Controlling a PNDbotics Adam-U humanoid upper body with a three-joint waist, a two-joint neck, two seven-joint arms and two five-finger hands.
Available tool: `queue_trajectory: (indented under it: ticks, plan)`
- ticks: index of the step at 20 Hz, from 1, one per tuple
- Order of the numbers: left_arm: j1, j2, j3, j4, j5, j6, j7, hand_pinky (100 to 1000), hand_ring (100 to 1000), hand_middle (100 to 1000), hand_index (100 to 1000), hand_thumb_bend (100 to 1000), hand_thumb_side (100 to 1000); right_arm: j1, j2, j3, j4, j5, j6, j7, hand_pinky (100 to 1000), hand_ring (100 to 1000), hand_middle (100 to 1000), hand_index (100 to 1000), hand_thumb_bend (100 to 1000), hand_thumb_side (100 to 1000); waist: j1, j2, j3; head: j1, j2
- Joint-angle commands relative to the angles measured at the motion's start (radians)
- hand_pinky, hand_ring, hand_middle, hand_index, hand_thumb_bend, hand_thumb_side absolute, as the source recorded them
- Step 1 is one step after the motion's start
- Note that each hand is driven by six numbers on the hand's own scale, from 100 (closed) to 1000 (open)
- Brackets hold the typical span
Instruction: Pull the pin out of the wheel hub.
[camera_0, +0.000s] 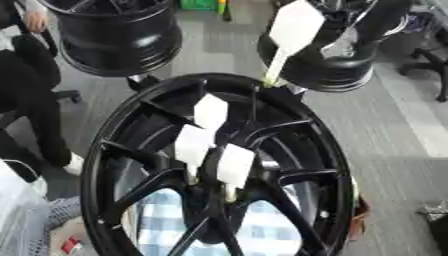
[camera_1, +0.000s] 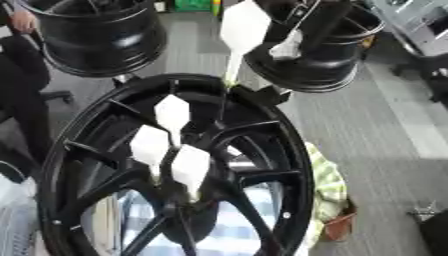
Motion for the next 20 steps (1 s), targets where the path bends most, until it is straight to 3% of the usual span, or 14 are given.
queue_trajectory:
  ticks: [1, 2, 7, 10, 13, 14, 15, 17, 19, 20]
  plan:
    - [-0.005, 0.031, 0.015, -0.017, -0.004, -0.001, 0.009, 749, 851, 749, 858, 247, 650, 0.017, -0.088, -0.129, 0.106, 0.071, 0.022, -0.064, 809, 643, 417, 509, 223, 100, 0.004, -0.019, -0.002, 0.009, -0.005]
    - [-0.005, 0.031, 0.016, -0.017, -0.005, -0.001, 0.010, 749, 851, 749, 858, 247, 650, 0.031, -0.100, -0.164, 0.146, 0.099, 0.029, -0.087, 806, 641, 415, 509, 332, 100, 0.004, -0.019, -0.002, 0.012, -0.006]
    - [-0.002, 0.031, 0.019, -0.017, -0.008, -0.004, 0.015, 750, 851, 749, 858, 248, 648, 0.051, -0.121, -0.313, 0.367, 0.237, 0.069, -0.215, 794, 634, 415, 509, 323, 100, 0.011, -0.020, -0.001, 0.020, -0.006]
    - [-0.001, 0.031, 0.018, -0.017, -0.009, -0.003, 0.015, 750, 851, 749, 858, 246, 648, 0.039, -0.123, -0.384, 0.503, 0.349, 0.126, -0.312, 786, 629, 417, 510, 326, 100, 0.015, -0.020, -0.002, 0.022, -0.006]
    - [-0.001, 0.031, 0.019, -0.017, -0.010, -0.004, 0.015, 750, 851, 749, 858, 246, 647, 0.029, -0.119, -0.440, 0.602, 0.444, 0.179, -0.401, 781, 627, 419, 512, 325, 100, 0.017, -0.020, -0.001, 0.024, -0.007]
    - [-0.001, 0.031, 0.019, -0.017, -0.010, -0.004, 0.016, 750, 851, 749, 858, 246, 647, 0.028, -0.120, -0.454, 0.629, 0.472, 0.200, -0.429, 782, 627, 424, 516, 281, 100, 0.017, -0.020, -0.001, 0.025, -0.007]
    - [-0.001, 0.031, 0.019, -0.017, -0.010, -0.004, 0.016, 750, 851, 749, 858, 247, 646, 0.026, -0.121, -0.466, 0.654, 0.502, 0.227, -0.458, 783, 629, 430, 524, 337, 100, 0.017, -0.020, 0.000, 0.026, -0.006]
    - [-0.001, 0.031, 0.019, -0.017, -0.010, -0.004, 0.016, 750, 851, 749, 858, 247, 646, 0.019, -0.117, -0.484, 0.698, 0.566, 0.290, -0.519, 781, 636, 450, 545, 368, 100, 0.018, -0.022, 0.001, 0.025, -0.006]
    - [-0.002, 0.031, 0.020, -0.017, -0.010, -0.005, 0.017, 751, 851, 749, 858, 248, 645, 0.013, -0.110, -0.498, 0.724, 0.607, 0.342, -0.565, 782, 687, 567, 659, 503, 100, 0.018, -0.023, 0.002, 0.025, -0.007]
    - [-0.002, 0.031, 0.019, -0.017, -0.010, -0.005, 0.017, 751, 851, 750, 858, 248, 644, 0.012, -0.106, -0.500, 0.735, 0.619, 0.359, -0.571, 795, 758, 700, 745, 564, 175, 0.019, -0.023, 0.002, 0.025, -0.007]
